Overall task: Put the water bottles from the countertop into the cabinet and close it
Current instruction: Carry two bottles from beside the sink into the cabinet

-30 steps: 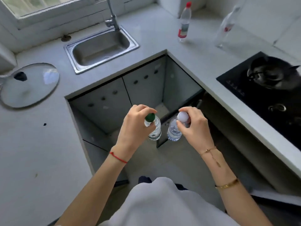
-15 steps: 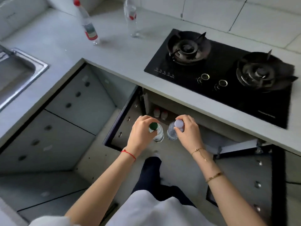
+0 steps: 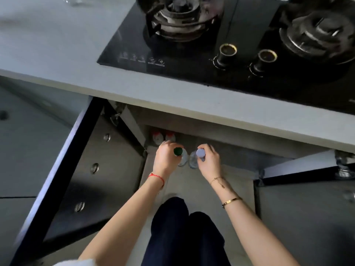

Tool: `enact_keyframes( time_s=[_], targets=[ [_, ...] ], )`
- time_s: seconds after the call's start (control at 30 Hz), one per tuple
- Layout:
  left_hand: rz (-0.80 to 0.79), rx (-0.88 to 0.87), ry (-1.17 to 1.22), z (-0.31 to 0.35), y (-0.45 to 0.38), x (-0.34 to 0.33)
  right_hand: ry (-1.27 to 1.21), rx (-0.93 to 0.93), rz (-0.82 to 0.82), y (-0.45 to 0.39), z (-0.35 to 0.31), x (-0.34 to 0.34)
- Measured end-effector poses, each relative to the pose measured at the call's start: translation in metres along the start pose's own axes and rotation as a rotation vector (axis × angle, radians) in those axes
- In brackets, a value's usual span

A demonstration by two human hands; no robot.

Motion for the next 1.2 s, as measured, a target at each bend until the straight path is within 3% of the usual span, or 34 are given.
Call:
enact_keyframes(
  time_s=[0.27,0.53,0.8,0.97,1.2],
  targets=[
    [-0.122,-0.073,-0.043,-0.086,-0.092,-0.144,0.049,-0.061,0.018,-0.077,0.119,-0.115],
    [-0.143,-0.149,-0.059,-0.124,-0.145,-0.223,0.1,-0.056,0.04,-0.135,0.181,-0.176],
    [-0.159,-0.159,-0.109,-0.123,-0.168,-0.239,0.1,-0.117,0.02,-0.157,0.202,-0.19],
    [-0.256,-0.132,-0.156,-0.124,-0.16,-0.24,0.078,-0.123,-0.014,-0.145,0.198,-0.185],
    [-0.263,-0.146,-0.188,-0.094,-0.108,-0.183,0.166,-0.143,-0.032,-0.094,0.16,-0.123]
  ],
)
Point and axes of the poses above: each hand's wrist, its own y-axis away from the middle knuckle, its own x-axis out of the back of the hand, z = x × y, the point moved 8 cm from there along -y, towards the middle knuckle, and after that the axes turned 5 degrees about y, right-handed, at the moved point
